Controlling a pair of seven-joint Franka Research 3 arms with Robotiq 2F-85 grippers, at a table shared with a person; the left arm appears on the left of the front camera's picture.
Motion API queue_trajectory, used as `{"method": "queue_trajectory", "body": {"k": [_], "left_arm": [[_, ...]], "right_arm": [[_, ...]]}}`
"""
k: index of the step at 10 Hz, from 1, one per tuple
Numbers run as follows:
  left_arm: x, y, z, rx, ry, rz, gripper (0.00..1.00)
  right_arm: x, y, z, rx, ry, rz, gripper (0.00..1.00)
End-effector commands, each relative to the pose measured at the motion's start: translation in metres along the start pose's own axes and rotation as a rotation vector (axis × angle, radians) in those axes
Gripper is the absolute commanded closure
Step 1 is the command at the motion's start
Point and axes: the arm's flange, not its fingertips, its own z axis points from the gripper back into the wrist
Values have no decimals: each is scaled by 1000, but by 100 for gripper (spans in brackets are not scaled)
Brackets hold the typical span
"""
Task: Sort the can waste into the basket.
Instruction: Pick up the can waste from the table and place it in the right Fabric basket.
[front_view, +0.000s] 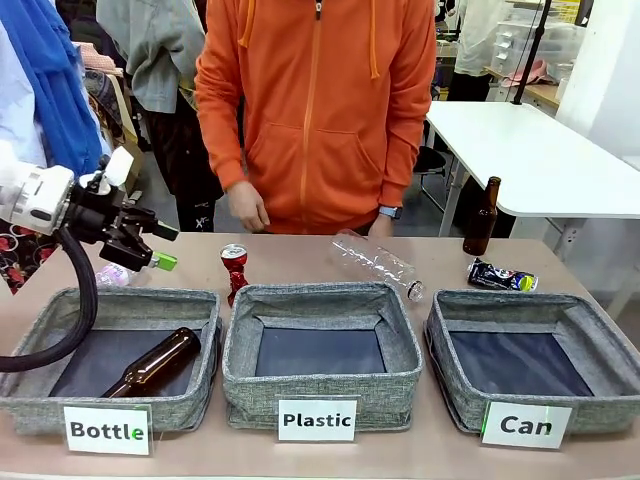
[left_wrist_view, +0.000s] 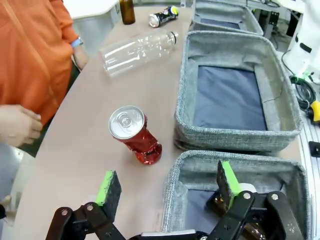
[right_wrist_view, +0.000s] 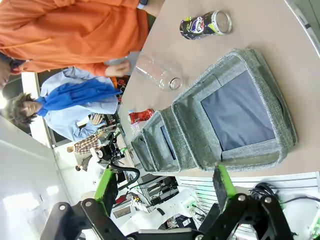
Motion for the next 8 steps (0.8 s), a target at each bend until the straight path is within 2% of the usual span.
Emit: {"method": "queue_trajectory", "body": {"k": [1,2,3,5,6,8], "left_arm": [[-6,21,-17,-40,37,24,0],[-14,37,-26,-76,12,62,0],[-20,42,-17,-164,-41,71,0],[-46,21,92,-86,-249,72,0],[-60,-2,151,-33,-308,74,0],[-95,-59,245,72,-403,74,0]], "right_arm": [[-1,-2,2,2,6,19,0],[-1,-2,2,2,6,19,0],[-1,-2,2,2,6,19,0],[-1,-2,2,2,6,19,0],[-1,-2,2,2,6,19,0],[-1,-2,2,2,6,19,0]]}}
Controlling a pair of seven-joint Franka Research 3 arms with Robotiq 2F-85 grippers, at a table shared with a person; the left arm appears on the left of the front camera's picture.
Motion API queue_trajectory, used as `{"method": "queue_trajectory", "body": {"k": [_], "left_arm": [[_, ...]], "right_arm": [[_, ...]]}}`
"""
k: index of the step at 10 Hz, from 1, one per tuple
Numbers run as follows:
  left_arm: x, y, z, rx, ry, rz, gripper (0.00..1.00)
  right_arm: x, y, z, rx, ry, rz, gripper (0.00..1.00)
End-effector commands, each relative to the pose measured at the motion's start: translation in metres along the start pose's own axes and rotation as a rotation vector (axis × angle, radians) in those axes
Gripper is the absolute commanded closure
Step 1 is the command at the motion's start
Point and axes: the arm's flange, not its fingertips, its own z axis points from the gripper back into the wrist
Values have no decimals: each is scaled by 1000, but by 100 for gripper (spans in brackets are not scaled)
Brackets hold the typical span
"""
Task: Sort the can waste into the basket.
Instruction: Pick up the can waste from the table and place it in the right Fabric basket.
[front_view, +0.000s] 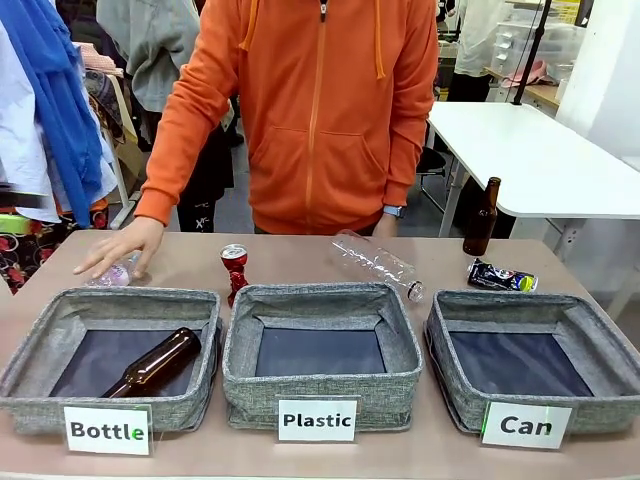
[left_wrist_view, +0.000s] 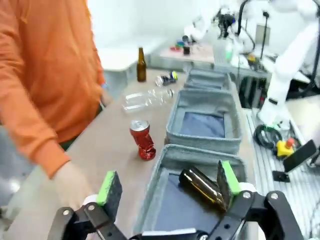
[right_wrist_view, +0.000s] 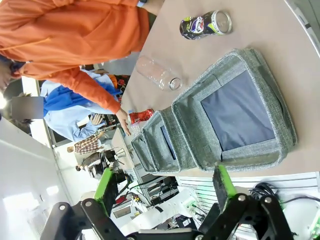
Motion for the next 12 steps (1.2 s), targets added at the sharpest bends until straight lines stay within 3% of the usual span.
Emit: {"method": "queue_trajectory", "body": {"k": [1,2,5,6,8,10,12], "left_arm": [[-16,-34,58,73,-31,-57,0],[-28,-50,84,52,-73,-64,0],[-100,-111,165,261,-249,-31,0],[-117,-125,175,294,-286,-10,0],[-145,-152,177,336,-338,-12,0],[-144,-151,168,315,-344,-37,0],[-121,-121,135,234,-263,-38,0]], "right_arm": [[-1,-1,2,2,6,20,0],[-1,-1,2,2,6,20,0],[-1,-1,2,2,6,20,0],[-1,-1,2,2,6,20,0],[-1,-1,2,2,6,20,0],[-1,-1,2,2,6,20,0],[-1,-1,2,2,6,20,0]]}}
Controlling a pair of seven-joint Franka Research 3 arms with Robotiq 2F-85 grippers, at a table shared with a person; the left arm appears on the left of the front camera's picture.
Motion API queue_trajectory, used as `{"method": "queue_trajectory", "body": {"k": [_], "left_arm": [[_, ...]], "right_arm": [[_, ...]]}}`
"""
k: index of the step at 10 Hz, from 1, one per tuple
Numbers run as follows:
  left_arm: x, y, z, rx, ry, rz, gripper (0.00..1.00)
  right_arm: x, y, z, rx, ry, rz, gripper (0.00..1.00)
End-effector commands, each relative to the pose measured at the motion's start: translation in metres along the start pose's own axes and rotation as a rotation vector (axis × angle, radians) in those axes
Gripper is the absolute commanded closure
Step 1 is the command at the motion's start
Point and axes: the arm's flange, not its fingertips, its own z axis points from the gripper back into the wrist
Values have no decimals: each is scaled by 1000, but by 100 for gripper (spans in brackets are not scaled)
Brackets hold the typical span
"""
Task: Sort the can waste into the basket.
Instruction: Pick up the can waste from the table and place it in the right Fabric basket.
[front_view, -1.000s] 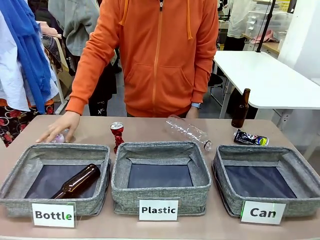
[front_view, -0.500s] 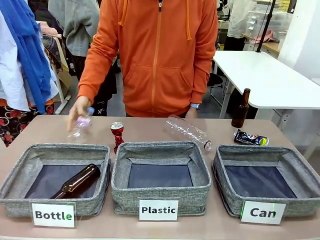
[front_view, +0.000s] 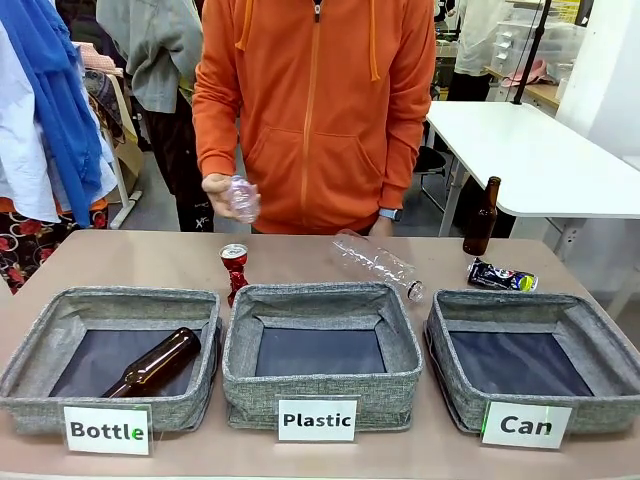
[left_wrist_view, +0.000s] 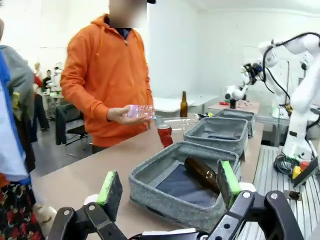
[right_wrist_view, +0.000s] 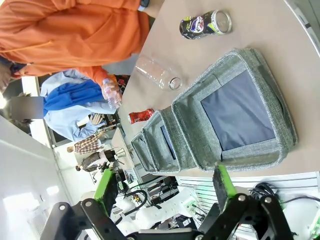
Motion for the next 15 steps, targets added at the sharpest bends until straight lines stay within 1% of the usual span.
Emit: {"method": "queue_trajectory", "body": {"k": [1,2,3,4,5,7,9,10,11,13,14,15], "left_arm": [[16,22,-59,-126,94,-20,0],[21,39,-100,-193,181,-26,0],[23,56,-137,-277,245,-27,0],[22,69,-170,-325,302,-15,0],[20,79,-202,-390,326,-11,0],[11,89,-277,-443,381,-27,0],[-3,89,-354,-516,424,-66,0],[-10,85,-391,-505,460,-122,0],[-16,86,-424,-450,495,-216,0],[-25,88,-467,-516,486,-256,0],[-29,89,-475,-533,475,-211,0],[-19,77,-464,-507,503,-223,0]], "right_arm": [[-1,-1,2,2,6,20,0],[-1,-1,2,2,6,20,0],[-1,-1,2,2,6,20,0],[-1,-1,2,2,6,20,0],[-1,-1,2,2,6,20,0],[-1,-1,2,2,6,20,0],[-1,-1,2,2,6,20,0],[-1,-1,2,2,6,20,0],[-1,-1,2,2,6,20,0],[-1,-1,2,2,6,20,0],[-1,-1,2,2,6,20,0],[-1,-1,2,2,6,20,0]]}}
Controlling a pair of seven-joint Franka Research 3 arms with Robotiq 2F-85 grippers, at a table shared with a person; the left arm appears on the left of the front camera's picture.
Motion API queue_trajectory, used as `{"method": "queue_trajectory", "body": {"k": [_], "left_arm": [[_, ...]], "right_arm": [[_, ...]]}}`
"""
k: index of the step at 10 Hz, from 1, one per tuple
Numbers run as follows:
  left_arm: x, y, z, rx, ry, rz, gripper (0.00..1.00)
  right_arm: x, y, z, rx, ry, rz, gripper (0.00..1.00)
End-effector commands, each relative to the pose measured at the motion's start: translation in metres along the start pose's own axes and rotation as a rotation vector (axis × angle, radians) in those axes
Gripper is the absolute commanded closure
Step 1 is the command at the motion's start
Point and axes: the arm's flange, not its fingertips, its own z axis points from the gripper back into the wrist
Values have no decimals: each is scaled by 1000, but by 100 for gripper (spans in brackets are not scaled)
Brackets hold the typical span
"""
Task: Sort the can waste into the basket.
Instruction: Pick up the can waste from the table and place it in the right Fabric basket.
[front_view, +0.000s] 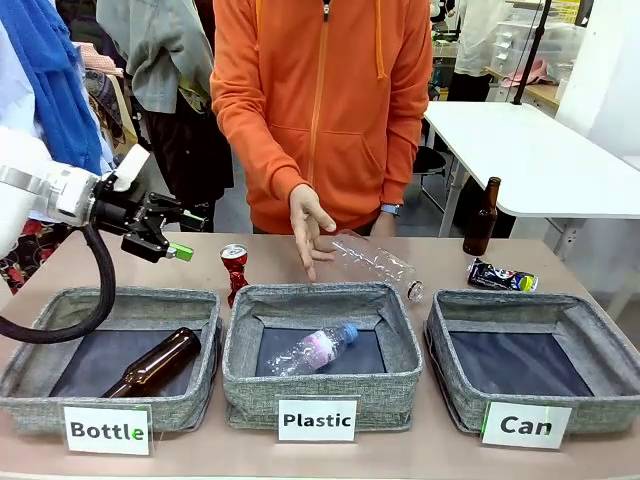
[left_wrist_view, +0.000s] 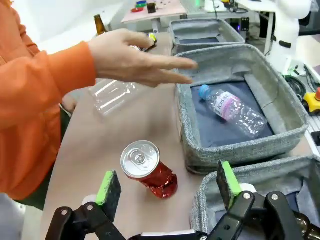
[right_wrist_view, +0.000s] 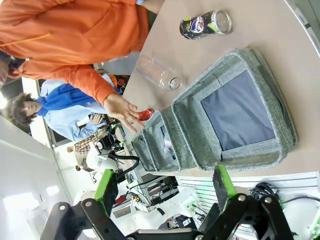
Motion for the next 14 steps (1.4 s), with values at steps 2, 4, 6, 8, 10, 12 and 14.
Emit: {"method": "queue_trajectory", "body": {"k": [2,4,6,8,10,12,14], "left_arm": [[0,0,0,0,0,0,0],[-21,8,-29,-8,26,51,0],[-35,21,-45,42,63,95,0],[-43,24,-56,71,91,112,0],[-47,31,-68,44,87,136,0],[-50,36,-79,19,108,154,0],[-49,41,-86,3,95,159,0]], "right_arm": [[-1,-1,2,2,5,20,0],[-1,-1,2,2,5,20,0],[-1,-1,2,2,5,20,0],[-1,-1,2,2,5,20,0],[-1,-1,2,2,5,20,0],[-1,-1,2,2,5,20,0],[-1,-1,2,2,5,20,0]]}}
